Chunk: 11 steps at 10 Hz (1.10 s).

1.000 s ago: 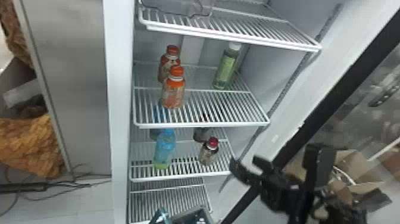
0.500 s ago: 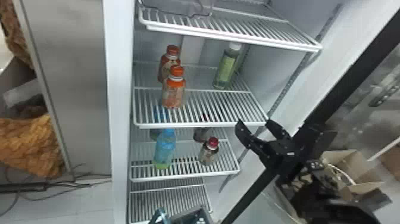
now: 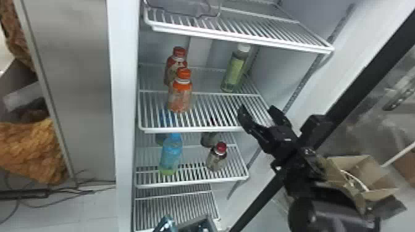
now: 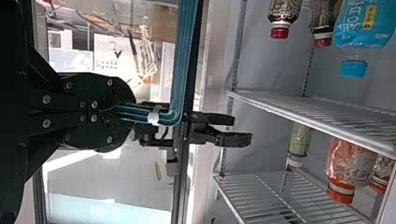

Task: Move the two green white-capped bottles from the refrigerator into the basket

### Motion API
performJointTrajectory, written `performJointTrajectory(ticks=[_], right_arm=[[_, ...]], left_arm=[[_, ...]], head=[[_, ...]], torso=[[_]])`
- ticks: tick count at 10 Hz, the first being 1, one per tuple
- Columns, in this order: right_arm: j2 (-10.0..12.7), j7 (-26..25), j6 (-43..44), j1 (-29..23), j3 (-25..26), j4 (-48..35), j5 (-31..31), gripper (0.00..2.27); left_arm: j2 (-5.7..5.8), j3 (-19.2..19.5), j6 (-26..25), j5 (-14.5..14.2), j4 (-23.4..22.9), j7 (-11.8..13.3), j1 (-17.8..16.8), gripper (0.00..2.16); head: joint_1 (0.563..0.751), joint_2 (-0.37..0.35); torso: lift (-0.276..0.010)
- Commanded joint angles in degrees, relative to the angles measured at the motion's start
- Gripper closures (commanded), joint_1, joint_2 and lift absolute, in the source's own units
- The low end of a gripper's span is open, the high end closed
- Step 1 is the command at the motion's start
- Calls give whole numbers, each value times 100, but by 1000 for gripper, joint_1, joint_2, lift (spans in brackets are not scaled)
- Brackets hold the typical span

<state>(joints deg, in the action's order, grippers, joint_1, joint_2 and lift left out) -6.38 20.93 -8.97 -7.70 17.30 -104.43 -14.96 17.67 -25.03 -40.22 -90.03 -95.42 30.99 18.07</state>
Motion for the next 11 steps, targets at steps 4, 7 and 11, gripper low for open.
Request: performJointTrajectory(ticks=[4,7,11], right_arm=[[-65,-89,377,1023,-371,1310,34,59],[-100,-344,462,1530,-679,1858,57,61],[-100,-810,616,1951,-793,2168,388,61]], left_arm=[[0,-22,0,-12,1,-14,-21,1214],[9,-90,0,-34,1,-22,-63,1214],[9,-90,0,-57,1,-22,-63,1214]], head=[[695,-350],[695,-350],[695,-350]], torso=[[-4],[-4],[-4]])
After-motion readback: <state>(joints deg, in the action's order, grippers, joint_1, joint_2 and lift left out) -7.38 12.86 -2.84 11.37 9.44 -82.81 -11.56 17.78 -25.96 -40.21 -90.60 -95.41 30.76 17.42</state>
